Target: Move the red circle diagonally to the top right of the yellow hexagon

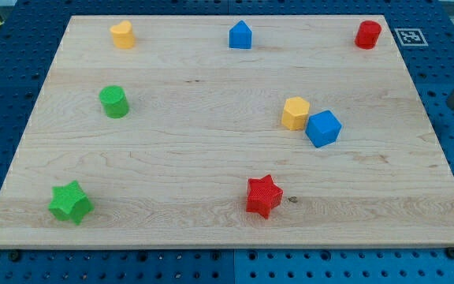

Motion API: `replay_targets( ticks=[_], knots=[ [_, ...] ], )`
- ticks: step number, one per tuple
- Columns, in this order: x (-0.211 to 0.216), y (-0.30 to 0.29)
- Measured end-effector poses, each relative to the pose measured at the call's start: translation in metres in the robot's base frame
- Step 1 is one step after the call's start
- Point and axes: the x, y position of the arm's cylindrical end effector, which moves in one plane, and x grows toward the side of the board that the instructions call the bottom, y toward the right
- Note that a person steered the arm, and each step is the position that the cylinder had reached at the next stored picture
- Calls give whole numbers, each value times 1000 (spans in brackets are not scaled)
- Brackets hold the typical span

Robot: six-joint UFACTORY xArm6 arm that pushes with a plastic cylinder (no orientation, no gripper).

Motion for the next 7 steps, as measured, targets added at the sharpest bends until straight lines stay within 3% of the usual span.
replay_targets(
  ticks=[5, 7],
  knots=[
    [-34, 0],
    [-86, 0]
  ],
)
